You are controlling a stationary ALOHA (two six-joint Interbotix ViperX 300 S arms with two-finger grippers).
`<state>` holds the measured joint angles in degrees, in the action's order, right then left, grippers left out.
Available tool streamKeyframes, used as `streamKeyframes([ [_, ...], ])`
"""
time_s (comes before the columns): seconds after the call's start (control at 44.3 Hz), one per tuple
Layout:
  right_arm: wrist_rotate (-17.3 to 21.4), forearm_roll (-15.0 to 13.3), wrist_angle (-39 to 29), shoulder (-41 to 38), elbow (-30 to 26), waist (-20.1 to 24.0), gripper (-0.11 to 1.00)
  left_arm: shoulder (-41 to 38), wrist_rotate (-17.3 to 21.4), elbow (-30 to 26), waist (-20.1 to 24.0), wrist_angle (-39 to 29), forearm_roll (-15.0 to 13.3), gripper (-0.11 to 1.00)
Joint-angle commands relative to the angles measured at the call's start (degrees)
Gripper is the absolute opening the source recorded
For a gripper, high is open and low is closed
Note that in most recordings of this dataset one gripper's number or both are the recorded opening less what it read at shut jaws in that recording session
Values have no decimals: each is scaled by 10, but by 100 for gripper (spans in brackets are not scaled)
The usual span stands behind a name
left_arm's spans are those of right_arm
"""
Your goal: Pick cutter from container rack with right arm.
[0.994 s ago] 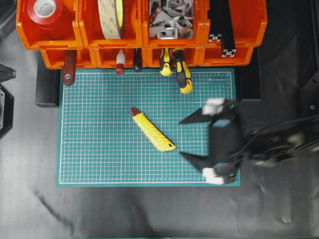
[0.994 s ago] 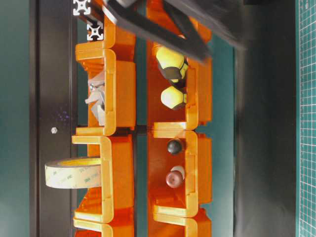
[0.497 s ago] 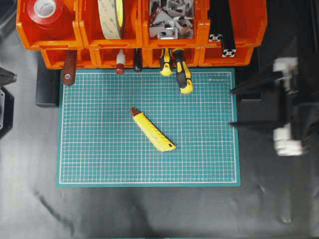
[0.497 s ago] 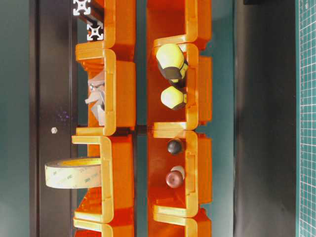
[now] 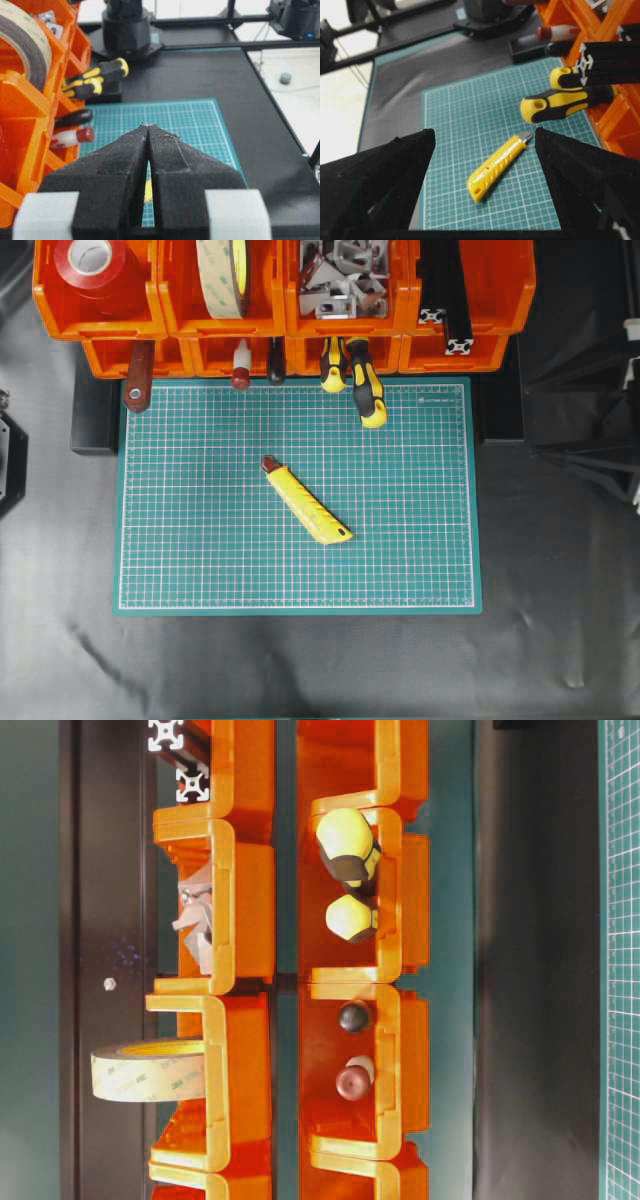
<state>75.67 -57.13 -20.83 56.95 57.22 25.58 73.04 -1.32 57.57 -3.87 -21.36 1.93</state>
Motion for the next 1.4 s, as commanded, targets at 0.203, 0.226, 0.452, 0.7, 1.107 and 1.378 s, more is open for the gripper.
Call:
streamKeyframes([
  [0.203,0,-3,-46,36,9,-4,78,-5,-48,-6,-1,7,1,0],
  [0.226,0,-3,-47,37,9,-4,78,-5,-51,-6,-1,7,1,0],
  [0.452,-2,-11,-67,38,11,-6,78,-4,-53,-6,0,7,1,0],
  [0.7,0,-11,-72,40,12,-7,78,-6,-59,-4,-1,5,1,0],
  [1.107,-4,-11,-76,47,18,-7,78,-6,-67,-3,-1,7,1,1],
  [1.378,-42,-31,-77,47,36,-7,78,-4,-63,-3,1,4,1,1],
])
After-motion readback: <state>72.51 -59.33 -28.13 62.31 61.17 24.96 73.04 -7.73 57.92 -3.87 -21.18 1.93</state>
